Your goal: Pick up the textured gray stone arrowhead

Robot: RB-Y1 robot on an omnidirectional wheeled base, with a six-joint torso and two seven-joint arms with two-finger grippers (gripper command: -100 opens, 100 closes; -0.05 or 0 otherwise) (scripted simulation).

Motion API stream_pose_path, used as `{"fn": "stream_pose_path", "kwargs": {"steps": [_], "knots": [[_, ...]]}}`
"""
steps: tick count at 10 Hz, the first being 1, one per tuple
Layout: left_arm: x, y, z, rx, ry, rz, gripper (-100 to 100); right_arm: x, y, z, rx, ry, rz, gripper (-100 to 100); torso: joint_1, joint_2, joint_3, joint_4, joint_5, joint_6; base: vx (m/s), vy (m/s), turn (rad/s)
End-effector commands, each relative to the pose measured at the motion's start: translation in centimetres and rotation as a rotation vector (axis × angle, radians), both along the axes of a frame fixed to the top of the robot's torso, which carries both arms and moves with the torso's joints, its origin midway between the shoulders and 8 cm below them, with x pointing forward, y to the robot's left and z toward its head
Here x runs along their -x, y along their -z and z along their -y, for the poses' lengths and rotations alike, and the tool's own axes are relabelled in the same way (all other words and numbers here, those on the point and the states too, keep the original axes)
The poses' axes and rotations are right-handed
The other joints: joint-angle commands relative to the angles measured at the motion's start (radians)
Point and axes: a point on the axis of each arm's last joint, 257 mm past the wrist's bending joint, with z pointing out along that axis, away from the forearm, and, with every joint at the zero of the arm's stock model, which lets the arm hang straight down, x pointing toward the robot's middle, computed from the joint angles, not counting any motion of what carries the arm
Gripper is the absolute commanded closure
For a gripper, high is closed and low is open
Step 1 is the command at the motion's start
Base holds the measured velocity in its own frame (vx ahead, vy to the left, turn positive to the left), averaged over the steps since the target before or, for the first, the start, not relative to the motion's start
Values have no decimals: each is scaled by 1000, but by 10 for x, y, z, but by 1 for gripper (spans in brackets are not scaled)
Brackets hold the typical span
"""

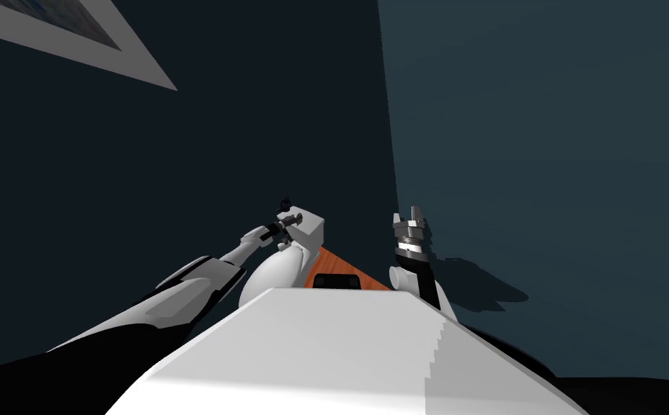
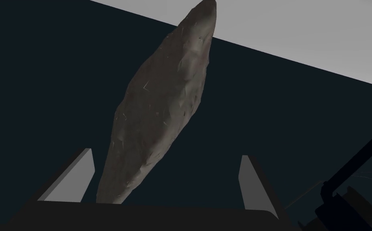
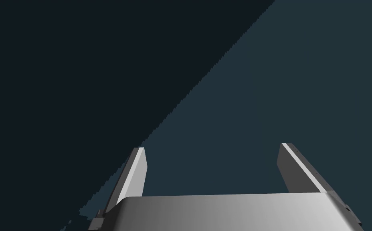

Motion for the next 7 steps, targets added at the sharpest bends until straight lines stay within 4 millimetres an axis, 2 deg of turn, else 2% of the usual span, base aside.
{"fn": "stream_pose_path", "kwargs": {"steps": [1,2,3,4,7], "knots": [[-10,-13,3,7,16,15,-100,0,0,0,0,0,0,0,0,0,0,0,0,0,-50,-56,36],[-7,-3,-11,2,-15,-8,-100,0,0,0,0,0,0,0,-2,1,1,0,-1,0,-23,-32,-10],[-8,-6,-4,5,0,1,-100,0,0,0,0,0,0,0,0,0,0,0,0,0,-7,-10,0],[-7,-6,-5,5,-2,-1,100,0,0,0,0,0,0,0,1,-1,0,0,0,0,0,0,0],[-8,-7,-4,2,2,3,100,0,0,0,0,0,0,0,5,-4,-3,-2,2,-1,0,0,0]]}}
